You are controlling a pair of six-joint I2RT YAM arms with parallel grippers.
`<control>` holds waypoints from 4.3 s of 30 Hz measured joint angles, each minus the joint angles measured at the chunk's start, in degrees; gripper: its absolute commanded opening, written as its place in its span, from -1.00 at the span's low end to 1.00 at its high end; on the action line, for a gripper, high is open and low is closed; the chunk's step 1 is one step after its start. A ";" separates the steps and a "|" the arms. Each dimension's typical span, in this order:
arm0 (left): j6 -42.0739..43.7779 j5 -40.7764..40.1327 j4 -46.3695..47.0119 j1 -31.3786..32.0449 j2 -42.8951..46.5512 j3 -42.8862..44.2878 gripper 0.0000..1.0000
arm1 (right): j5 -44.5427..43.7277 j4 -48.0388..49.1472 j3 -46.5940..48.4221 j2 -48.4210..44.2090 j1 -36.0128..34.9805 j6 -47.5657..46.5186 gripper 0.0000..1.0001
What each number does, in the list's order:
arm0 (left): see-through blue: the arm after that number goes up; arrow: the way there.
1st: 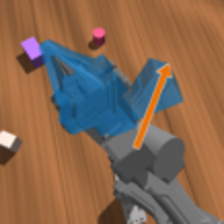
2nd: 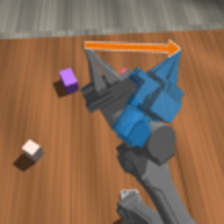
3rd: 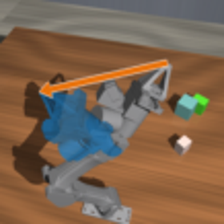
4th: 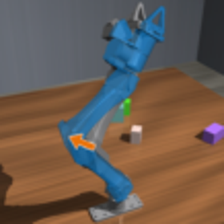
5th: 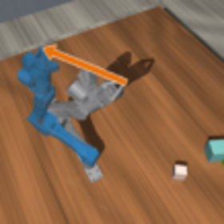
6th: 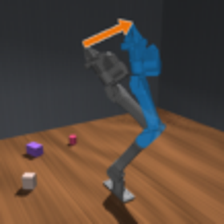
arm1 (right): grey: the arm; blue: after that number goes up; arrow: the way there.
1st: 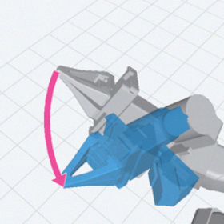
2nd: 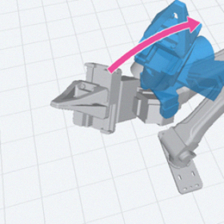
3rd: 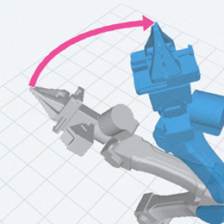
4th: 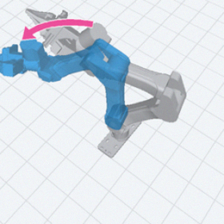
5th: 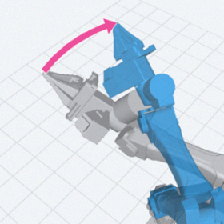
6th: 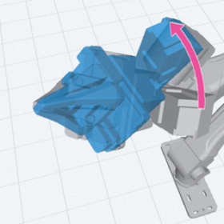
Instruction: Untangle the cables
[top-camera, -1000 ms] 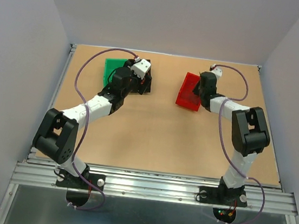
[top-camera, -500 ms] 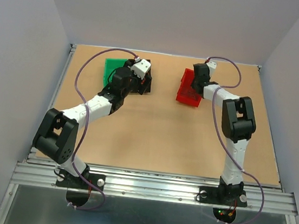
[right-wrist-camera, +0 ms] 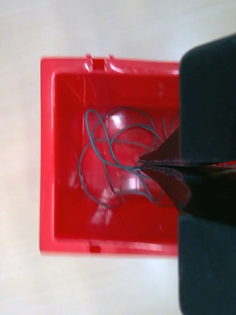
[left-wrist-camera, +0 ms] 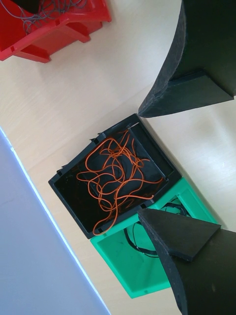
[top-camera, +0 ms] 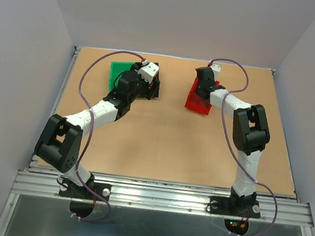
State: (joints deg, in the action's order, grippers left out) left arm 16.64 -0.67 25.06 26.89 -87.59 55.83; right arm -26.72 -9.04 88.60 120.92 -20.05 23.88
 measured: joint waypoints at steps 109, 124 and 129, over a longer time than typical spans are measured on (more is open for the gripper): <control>-7.15 -3.43 -32.09 -6.75 -42.10 44.52 -0.21 | 1.77 8.66 -23.93 -32.04 0.48 -2.71 0.64; -8.00 -1.09 -34.56 -6.71 -44.87 47.74 -0.16 | 2.19 9.33 -23.93 -32.04 0.46 -2.69 0.63; -7.69 -2.19 -33.99 -6.03 -36.48 38.42 0.10 | 2.36 9.53 -23.93 -32.04 0.46 -2.71 0.63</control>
State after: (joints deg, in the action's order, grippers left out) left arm 8.95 -2.85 -8.93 20.86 -124.07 94.26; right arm -24.36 0.49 64.66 88.88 -19.59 21.17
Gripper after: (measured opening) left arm 0.499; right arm 0.817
